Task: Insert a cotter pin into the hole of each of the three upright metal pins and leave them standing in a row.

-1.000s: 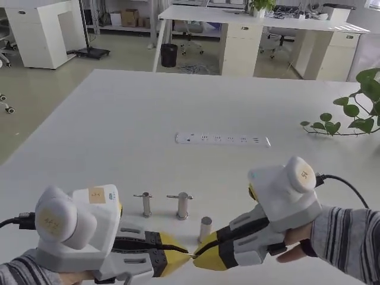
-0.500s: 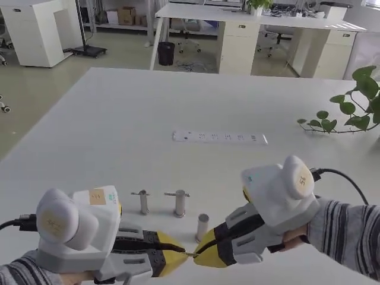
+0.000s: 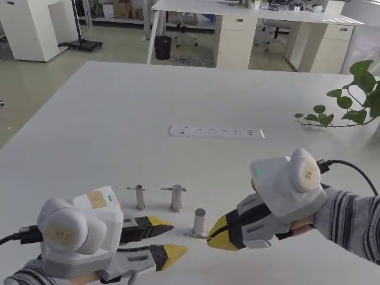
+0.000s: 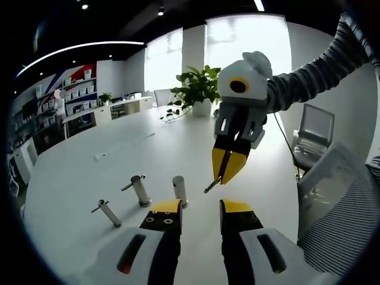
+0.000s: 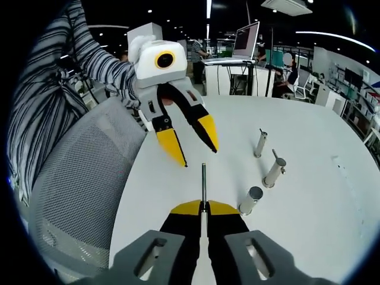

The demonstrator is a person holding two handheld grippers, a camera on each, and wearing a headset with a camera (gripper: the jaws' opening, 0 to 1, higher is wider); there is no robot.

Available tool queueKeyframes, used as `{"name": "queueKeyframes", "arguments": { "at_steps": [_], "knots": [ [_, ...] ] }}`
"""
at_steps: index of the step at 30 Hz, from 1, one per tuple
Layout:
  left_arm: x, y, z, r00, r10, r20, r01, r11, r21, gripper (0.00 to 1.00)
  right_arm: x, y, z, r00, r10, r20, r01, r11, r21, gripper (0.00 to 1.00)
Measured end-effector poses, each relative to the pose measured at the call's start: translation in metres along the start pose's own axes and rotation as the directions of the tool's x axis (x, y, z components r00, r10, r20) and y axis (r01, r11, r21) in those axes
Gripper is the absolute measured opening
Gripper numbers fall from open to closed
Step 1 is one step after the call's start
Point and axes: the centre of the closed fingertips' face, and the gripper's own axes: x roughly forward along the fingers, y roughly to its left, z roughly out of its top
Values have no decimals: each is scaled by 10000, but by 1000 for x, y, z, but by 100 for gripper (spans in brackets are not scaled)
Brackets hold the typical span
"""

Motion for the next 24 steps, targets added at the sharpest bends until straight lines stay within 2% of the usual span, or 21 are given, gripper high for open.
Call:
{"name": "queueKeyframes", "arguments": {
  "at_steps": [1,6,10,21,24],
  "knots": [
    [2,6,0,9990,450,75,-449,9989,-131,22,-2,-4,-2,9999,-106,-13,106,9999,81,0],
    [10,8,-2,9950,984,195,-977,9946,-351,23,-7,-14,-12,9991,-383,-159,386,9991,201,0],
    [20,12,-6,9885,1510,65,-1505,9875,-477,25,-10,-22,-20,9977,-599,-332,605,9980,198,0],
    [51,24,-16,9731,2269,-388,-2295,9696,-848,26,-15,-47,-38,9914,-1021,-824,1030,9946,74,0],
    [59,27,-18,9701,2396,-398,-2425,9643,-1064,26,-15,-52,-42,9906,-1056,-870,1069,9942,102,0]
  ]
}}
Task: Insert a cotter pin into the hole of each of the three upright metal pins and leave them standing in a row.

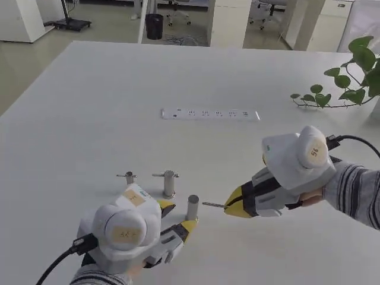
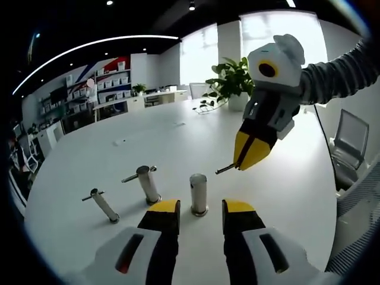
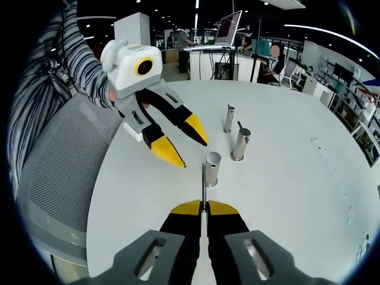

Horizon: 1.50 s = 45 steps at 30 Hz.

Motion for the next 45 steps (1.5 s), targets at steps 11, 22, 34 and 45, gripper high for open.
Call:
{"name": "queueKeyframes", "arguments": {
  "at_steps": [11,22,34,45],
  "knots": [
    [19,1,-9,9988,382,-322,-398,9979,-504,24,7,-9,-6,9997,113,-203,-117,9998,-163,0],
    [37,1,-10,9981,425,-435,-450,9973,-588,19,11,-12,-5,9994,274,-223,-279,9993,-265,0],
    [44,3,-8,9971,434,-631,-457,9983,-356,12,17,-12,-2,9985,479,-245,-490,9978,-450,0],
    [44,4,-11,9967,387,-718,-406,9988,-256,10,21,-15,2,9980,557,-312,-576,9964,-628,0]
  ]
}}
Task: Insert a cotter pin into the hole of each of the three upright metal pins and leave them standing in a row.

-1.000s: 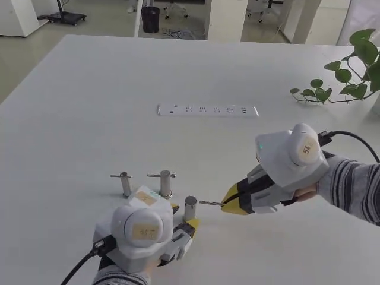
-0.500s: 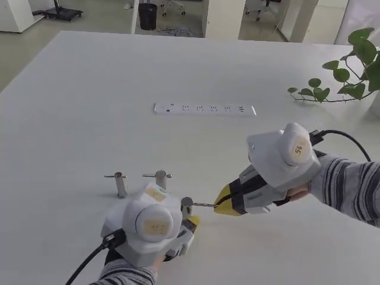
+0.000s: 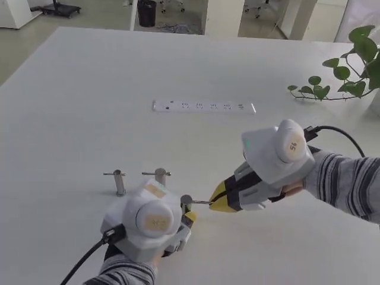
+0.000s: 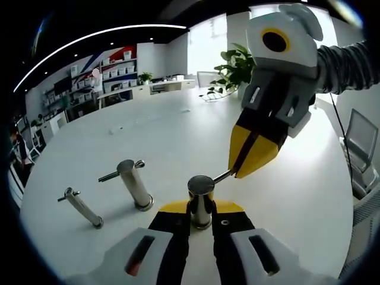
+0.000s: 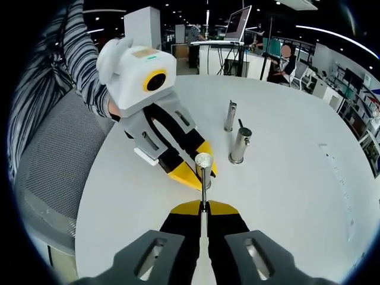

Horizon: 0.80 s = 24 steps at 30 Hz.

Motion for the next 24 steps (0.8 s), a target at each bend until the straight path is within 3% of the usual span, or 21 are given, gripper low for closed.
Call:
{"name": "queueKeyframes", "arguments": {
  "at_steps": [24],
  "knots": [
    [4,-2,0,9993,-286,229,282,9995,157,10,8,0,17,10000,58,47,-57,9997,-246,0]
  ]
}}
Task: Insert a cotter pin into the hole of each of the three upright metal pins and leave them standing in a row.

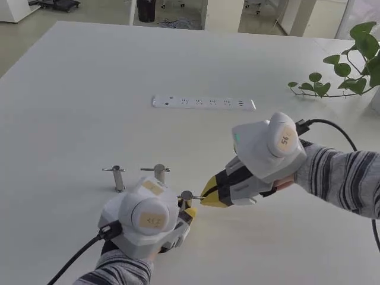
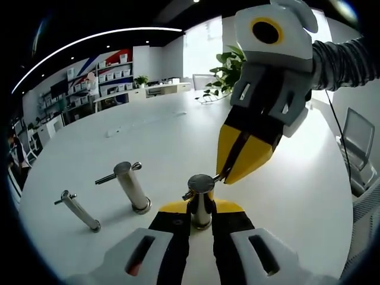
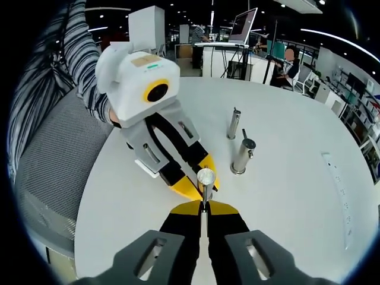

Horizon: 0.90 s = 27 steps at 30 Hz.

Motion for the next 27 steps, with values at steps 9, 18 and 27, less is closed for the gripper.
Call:
{"name": "queueKeyframes", "arguments": {
  "at_steps": [9,18,27],
  "knots": [
    [0,1,0,10000,93,17,-93,9998,-154,10,1,-6,1,9995,-328,-14,328,9991,277,5],
    [1,1,0,9998,193,62,-191,9996,-197,10,-10,0,-2,9996,-259,125,246,9950,965,4],
    [0,1,0,9995,294,145,-290,9993,-240,10,-7,0,0,9988,-415,261,390,9949,926,0]
  ]
}}
